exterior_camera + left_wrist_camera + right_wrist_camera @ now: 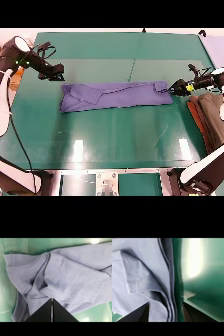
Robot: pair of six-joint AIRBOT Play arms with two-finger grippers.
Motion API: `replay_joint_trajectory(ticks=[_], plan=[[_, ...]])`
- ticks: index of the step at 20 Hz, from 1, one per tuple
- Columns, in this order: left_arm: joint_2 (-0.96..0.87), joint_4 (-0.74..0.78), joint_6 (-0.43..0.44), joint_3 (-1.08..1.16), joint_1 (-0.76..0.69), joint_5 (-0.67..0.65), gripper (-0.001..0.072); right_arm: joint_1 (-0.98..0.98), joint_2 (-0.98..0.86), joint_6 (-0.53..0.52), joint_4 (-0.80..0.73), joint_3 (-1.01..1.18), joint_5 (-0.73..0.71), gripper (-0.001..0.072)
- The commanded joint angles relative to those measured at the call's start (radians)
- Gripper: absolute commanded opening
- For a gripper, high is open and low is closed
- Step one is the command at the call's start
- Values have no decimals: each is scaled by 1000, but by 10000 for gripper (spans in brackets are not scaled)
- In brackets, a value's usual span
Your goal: Fold the shirts.
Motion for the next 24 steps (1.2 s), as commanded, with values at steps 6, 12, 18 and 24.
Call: replay_joint_trajectory(ticks=[6,12,18,24], plan=[[0,-21,-1,1,1,2,25,2,-112,-60,-8,149,159,535],[-1,-22,-3,1,1,16,25,47,-139,-59,-8,149,163,459],[0,-21,-1,1,1,16,26,26,-140,-79,-8,150,249,464],[0,-29,8,1,1,32,25,34,-140,-80,55,150,248,19]])
